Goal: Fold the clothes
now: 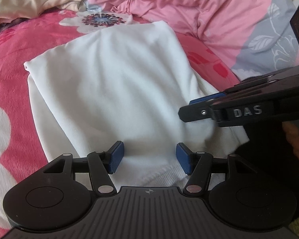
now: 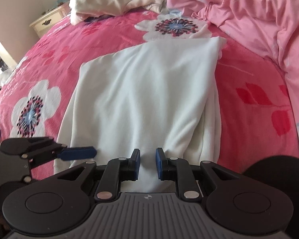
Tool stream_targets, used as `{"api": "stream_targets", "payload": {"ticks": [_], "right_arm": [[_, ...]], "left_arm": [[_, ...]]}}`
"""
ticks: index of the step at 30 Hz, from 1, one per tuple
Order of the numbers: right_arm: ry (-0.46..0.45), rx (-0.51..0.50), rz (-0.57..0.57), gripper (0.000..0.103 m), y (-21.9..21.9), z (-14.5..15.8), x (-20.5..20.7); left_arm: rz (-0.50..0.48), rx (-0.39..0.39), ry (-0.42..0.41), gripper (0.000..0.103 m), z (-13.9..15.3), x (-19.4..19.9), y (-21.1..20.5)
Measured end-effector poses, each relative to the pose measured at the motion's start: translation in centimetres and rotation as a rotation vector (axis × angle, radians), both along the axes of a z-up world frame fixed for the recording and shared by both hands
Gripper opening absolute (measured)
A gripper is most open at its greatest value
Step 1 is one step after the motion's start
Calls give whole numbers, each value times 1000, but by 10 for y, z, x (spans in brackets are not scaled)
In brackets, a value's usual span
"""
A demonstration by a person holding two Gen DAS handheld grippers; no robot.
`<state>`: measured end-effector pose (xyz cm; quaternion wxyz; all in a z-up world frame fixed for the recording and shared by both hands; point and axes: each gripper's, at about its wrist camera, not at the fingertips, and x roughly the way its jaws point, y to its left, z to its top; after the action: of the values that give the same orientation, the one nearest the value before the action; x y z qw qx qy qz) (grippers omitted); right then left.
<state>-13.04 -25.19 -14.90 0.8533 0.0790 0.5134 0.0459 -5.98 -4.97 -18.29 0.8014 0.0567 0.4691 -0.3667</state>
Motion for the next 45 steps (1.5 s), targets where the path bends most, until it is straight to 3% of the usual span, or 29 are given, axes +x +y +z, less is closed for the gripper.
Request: {"api": "stream_targets", "payload": {"ticks": [9,15,18,21,25,30,37,45], "right_arm": [[-122,-15,18,19,6,37,18],[-51,-26,41,18,9,12,26],[12,-8,16,18,-3,-3,14],[14,23,-1,15,-13,4,5],[-66,30,-46,19,-23,32,8],[-146,52,27,19,-11,55,29],[-107,75,195,19,48,32,100],[-26,18,325,18,116,-17,160]], "left_arm": [[-67,-11,15,59,-1,-12,5],[-118,-10,-5,60,1,-21,6],[-94,-44,20,60,2,-16,14],[-39,-70,48,60,3,-7,23],[33,-106,80,60,8,3,35],[91,-162,83,60,10,12,46],[235,-214,137,60,-2,40,65],[193,-164,139,60,-16,30,56]]}}
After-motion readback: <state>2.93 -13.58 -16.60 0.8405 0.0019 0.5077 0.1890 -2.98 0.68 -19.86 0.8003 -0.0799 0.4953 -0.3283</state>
